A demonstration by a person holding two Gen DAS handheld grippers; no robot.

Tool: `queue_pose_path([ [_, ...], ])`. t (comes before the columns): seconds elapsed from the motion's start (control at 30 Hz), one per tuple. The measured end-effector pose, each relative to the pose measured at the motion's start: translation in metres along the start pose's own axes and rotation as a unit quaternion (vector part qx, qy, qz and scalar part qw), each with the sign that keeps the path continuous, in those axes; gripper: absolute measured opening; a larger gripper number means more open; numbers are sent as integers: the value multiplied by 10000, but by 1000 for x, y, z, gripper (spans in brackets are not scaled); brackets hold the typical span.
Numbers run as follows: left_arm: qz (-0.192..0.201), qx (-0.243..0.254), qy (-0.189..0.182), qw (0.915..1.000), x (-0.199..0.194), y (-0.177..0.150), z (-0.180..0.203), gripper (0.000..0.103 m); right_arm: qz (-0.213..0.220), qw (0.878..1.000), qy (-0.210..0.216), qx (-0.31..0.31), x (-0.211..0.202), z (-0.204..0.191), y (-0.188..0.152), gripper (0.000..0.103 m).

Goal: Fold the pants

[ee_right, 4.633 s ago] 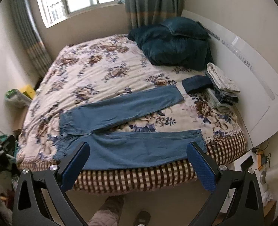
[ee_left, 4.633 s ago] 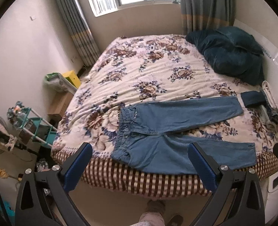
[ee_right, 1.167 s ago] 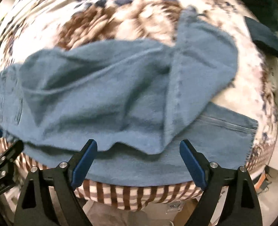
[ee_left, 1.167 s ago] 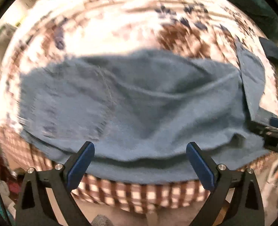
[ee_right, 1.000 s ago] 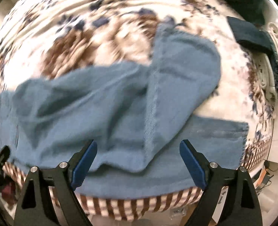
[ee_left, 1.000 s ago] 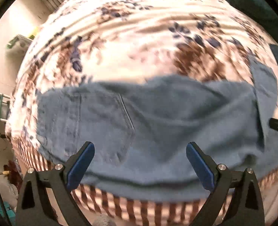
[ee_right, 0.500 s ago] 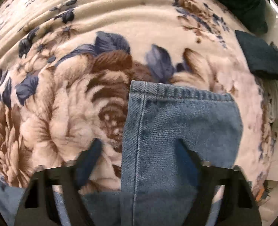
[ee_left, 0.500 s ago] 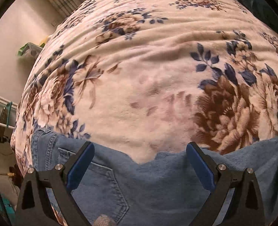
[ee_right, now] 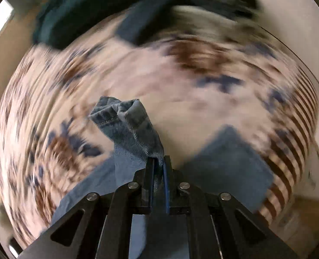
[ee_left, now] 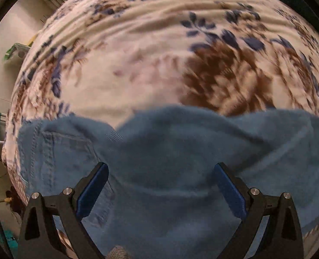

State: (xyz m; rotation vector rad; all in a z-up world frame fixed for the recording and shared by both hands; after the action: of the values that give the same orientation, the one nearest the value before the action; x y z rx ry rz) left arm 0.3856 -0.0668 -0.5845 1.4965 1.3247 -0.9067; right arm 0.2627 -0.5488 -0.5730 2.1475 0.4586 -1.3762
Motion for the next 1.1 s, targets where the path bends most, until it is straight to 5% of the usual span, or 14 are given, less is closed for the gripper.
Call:
queue_pose_path([
  [0.27, -175, 222, -331, 9991, -12, -37, 33, 100, -285, 9882, 276, 1479, 8, 114, -31, 2],
  [0.43, -91, 383, -450, 9982, -19, -54, 36, 100, -569, 9894, 452, 1255, 11, 118, -48, 5],
  [0.5, -105, 347, -455, 9983, -19, -58, 31, 100, -928, 9842, 644, 1366, 21, 118, -57, 16],
  [0.57, -108, 334, -449, 9984, -17, -63, 27, 100, -1098, 9805, 774, 1432, 29, 118, -66, 52],
  [0.7, -246, 264, -410, 9985, -3, -69, 19, 100, -1153, 9715, 964, 1835, 59, 126, -79, 61],
  [0.73, -272, 258, -406, 9985, -1, -71, 18, 100, -1041, 9684, 1141, 1957, 64, 126, -79, 57],
  [0.77, -292, 250, -407, 9984, 1, -74, 18, 100, -884, 9683, 1246, 1974, 65, 126, -79, 23],
  [0.8, -320, 258, -416, 9983, 3, -75, 17, 100, -711, 9722, 1167, 1901, 63, 124, -78, 7],
  [0.97, -400, 210, -481, 9978, 9, -87, 2, 100, -296, 9860, 1008, 1295, 15, 113, -76, 5],
  [1.1, -575, 46, -577, 9967, 7, -109, -18, 100, -204, 9861, 781, 1455, -18, 133, -79, 4],
])
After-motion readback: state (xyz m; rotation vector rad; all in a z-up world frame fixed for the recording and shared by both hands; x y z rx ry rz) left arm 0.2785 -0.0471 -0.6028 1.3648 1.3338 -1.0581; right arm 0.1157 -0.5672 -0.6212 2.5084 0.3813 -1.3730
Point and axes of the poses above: each gripper's, at about its wrist camera, not at the fingertips, and x roughly the way its jaws point, z to its right, y to its top, the point moved 3 cm from there along x, roughly the way its jaws point, and after that the axes turned 8 degrees about y, right-handed, at the moved point
